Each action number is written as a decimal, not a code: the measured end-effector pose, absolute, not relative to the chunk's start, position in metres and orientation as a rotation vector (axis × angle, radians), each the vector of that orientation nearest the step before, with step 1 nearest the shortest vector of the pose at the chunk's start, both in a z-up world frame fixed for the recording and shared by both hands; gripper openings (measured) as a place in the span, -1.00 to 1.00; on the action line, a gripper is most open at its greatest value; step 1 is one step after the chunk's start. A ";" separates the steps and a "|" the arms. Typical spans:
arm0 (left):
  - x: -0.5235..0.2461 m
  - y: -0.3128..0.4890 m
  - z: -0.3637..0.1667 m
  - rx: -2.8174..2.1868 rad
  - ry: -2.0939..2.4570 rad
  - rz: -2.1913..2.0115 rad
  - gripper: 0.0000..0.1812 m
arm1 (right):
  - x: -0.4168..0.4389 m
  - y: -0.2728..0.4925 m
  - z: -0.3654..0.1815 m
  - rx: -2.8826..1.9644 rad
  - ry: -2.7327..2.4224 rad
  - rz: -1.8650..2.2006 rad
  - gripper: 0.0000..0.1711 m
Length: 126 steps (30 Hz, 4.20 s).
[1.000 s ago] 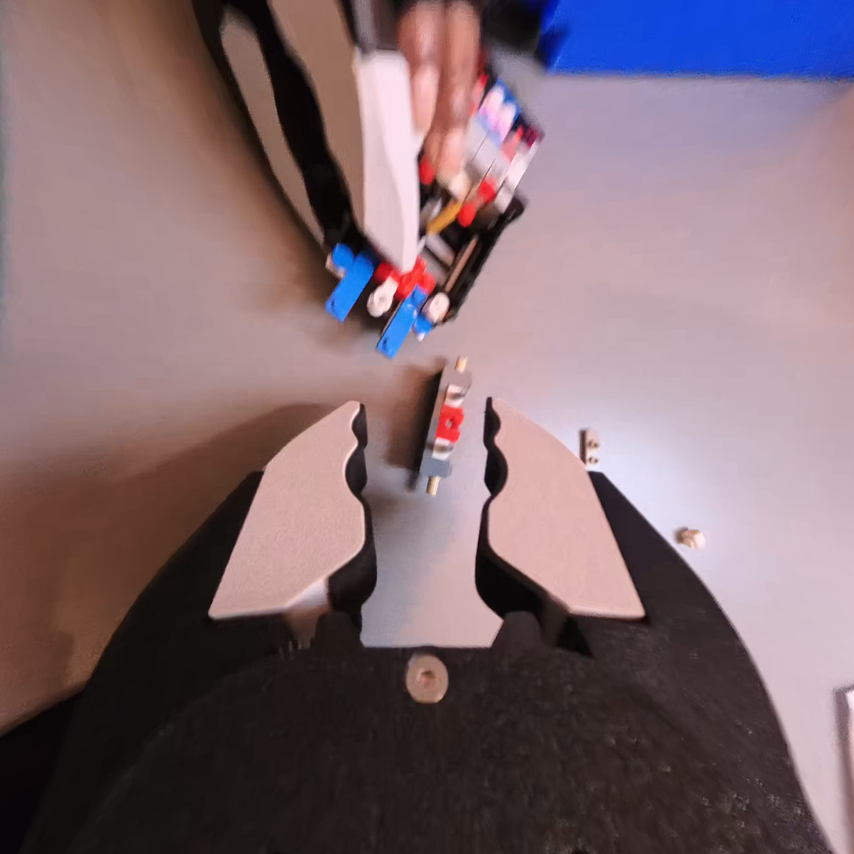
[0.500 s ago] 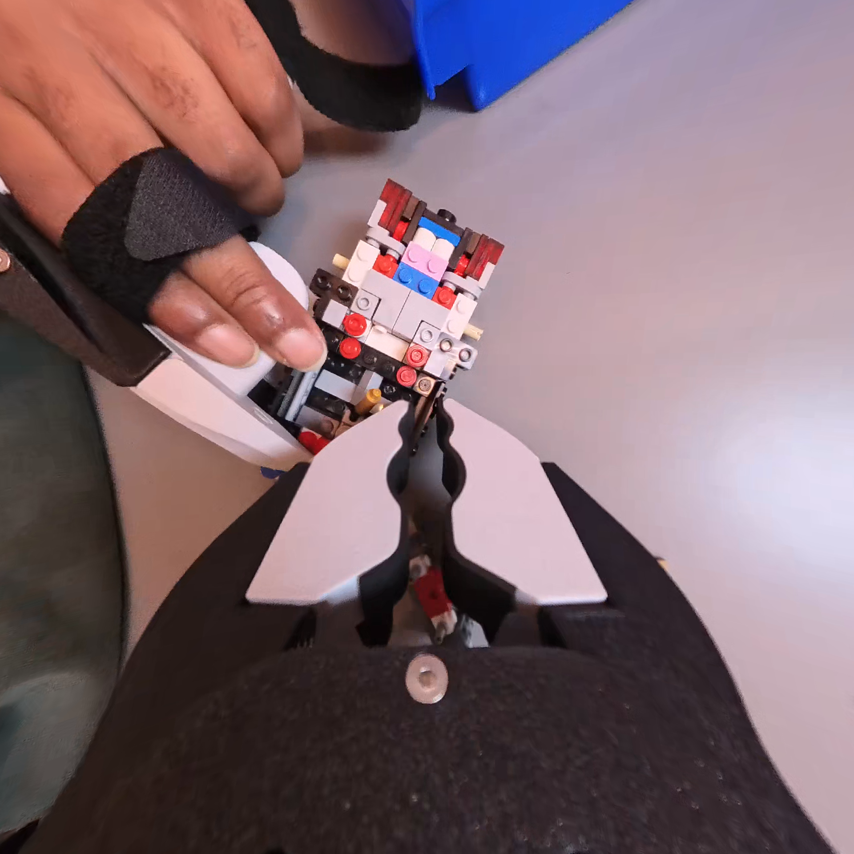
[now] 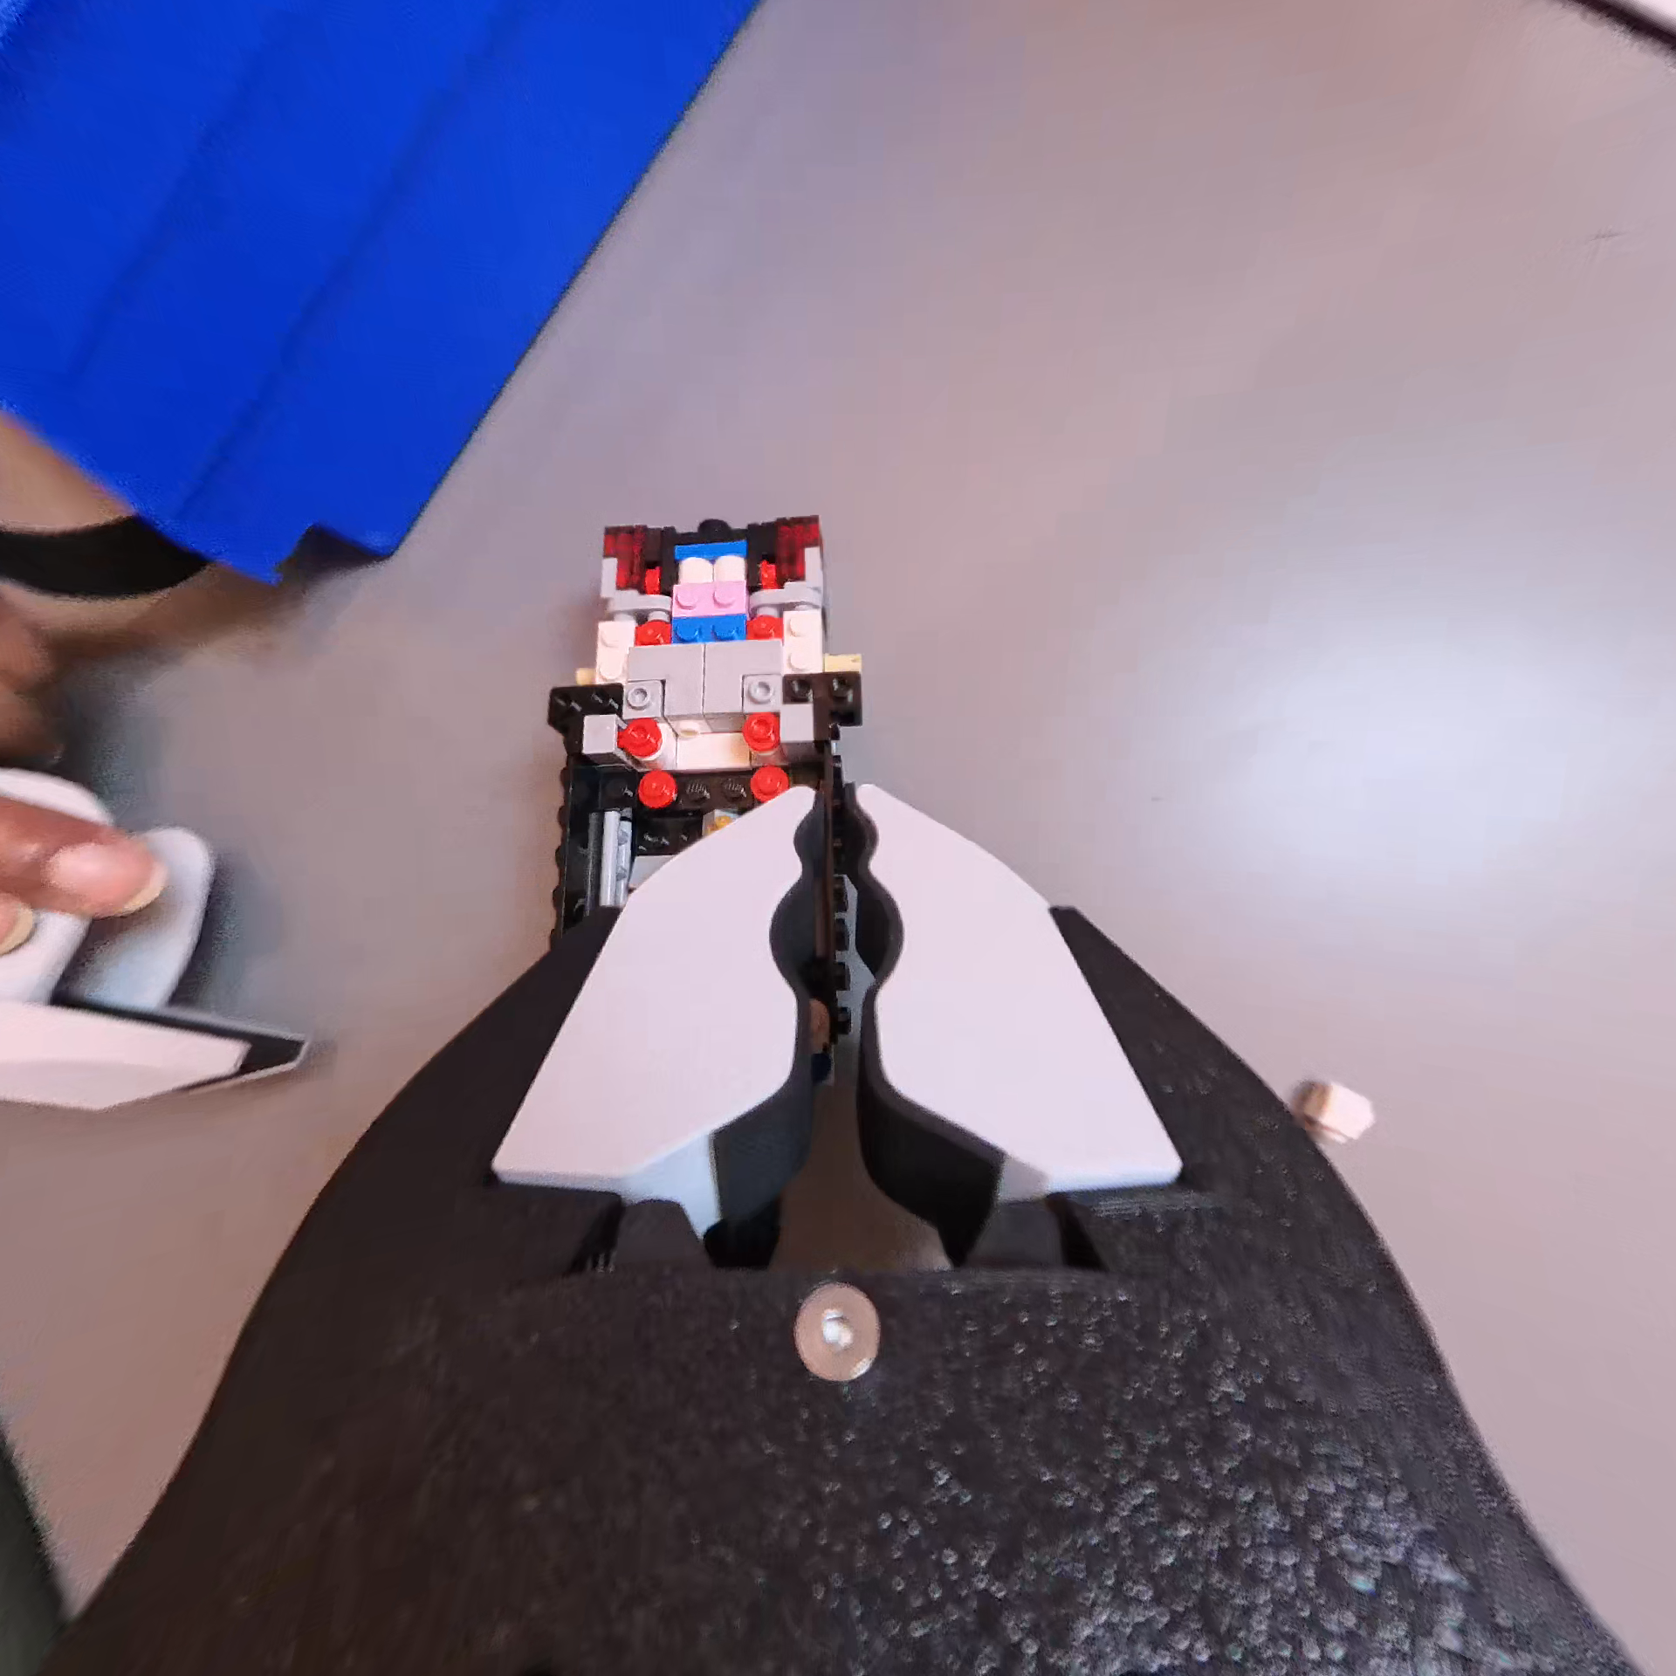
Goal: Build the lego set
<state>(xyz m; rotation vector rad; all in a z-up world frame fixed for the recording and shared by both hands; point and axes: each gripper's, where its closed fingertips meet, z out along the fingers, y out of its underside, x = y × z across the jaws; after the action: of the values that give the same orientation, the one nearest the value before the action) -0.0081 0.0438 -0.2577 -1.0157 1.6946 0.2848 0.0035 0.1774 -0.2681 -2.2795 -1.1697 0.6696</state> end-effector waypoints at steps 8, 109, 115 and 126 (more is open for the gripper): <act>-0.019 0.057 -0.263 -1.160 1.656 0.249 -0.80 | 0.006 0.194 -0.265 -2.250 -1.063 0.668 -0.86; 0.016 0.014 -0.184 -1.457 1.263 -0.888 -0.91 | -0.008 0.019 -0.266 -1.454 -1.984 0.616 -0.92; -0.049 0.068 -0.165 -1.542 1.035 -0.565 -0.91 | -0.004 0.039 -0.241 -1.472 -1.817 0.703 -0.92; -0.154 0.109 -0.242 -2.228 0.742 -0.248 -0.71 | -0.008 0.051 -0.237 -1.480 -1.736 0.721 -0.92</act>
<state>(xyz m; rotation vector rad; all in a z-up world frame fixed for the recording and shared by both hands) -0.1538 0.1090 -0.2422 -2.2284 0.7424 -0.2484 -0.0079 0.0513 -0.2370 -1.4796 -1.7360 0.7208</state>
